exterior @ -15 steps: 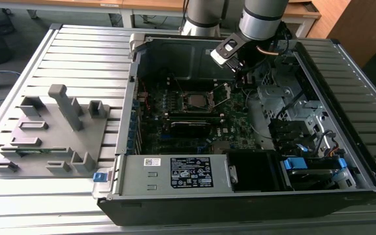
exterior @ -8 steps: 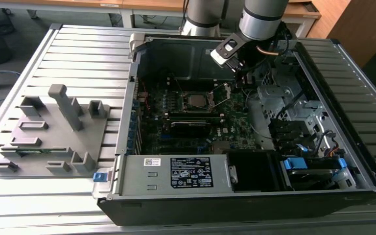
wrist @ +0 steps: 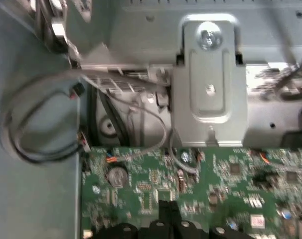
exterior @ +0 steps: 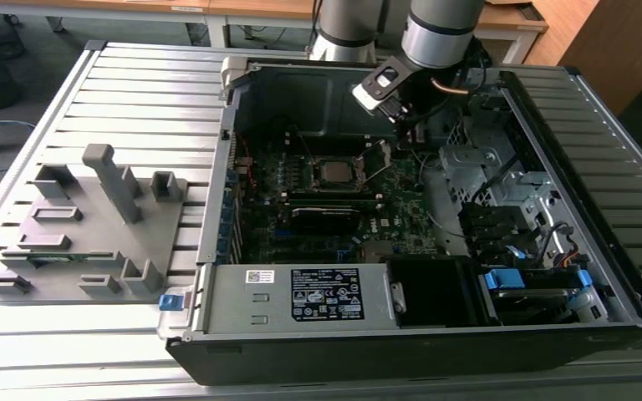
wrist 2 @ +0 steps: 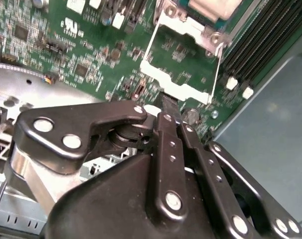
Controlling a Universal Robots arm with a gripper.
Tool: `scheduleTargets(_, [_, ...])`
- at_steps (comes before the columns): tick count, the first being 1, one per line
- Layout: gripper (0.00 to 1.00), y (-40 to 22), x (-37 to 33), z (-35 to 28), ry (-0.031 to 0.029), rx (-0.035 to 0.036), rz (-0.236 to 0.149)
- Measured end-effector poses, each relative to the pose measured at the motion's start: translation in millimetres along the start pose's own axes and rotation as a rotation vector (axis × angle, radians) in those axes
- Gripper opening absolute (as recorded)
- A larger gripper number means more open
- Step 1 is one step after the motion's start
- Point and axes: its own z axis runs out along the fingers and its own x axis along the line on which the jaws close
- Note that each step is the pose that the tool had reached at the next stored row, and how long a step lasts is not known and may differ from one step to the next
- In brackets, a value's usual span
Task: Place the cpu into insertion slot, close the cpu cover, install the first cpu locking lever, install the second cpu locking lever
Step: 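Close the cpu cover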
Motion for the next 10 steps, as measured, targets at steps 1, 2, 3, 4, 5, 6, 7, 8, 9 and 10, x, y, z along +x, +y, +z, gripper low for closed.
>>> scheduleTargets(1, [0.11, -3.1, -0.1, -0.1, 0.0000, -0.0014, 0.000])
scheduleTargets(2, [0.11, -6.3, -0.2, -0.2, 0.0000, -0.0030, 0.000])
scheduleTargets(3, [0.11, -9.8, -0.2, -0.3, 0.0000, -0.0049, 0.000])
scheduleTargets(4, [0.11, -13.3, -0.3, -0.4, 0.0001, -0.0068, 0.000])
scheduleTargets(5, [0.11, -16.8, -0.4, -0.5, 0.0001, -0.0089, 0.000])
scheduleTargets(6, [0.11, -20.8, -0.6, -0.6, 0.0001, -0.0115, 0.000])
scheduleTargets(7, [0.11, -24.3, -0.7, -0.7, 0.0002, -0.0138, 0.000])
scheduleTargets(8, [0.11, -27.8, -0.7, -0.8, 0.0003, -0.0161, 0.000])
scheduleTargets(9, [0.11, -31.4, -0.8, -0.9, 0.0004, -0.0185, 0.000])
scheduleTargets(10, [0.11, -34.8, -0.9, -0.9, 0.0006, -0.0210, 0.000])
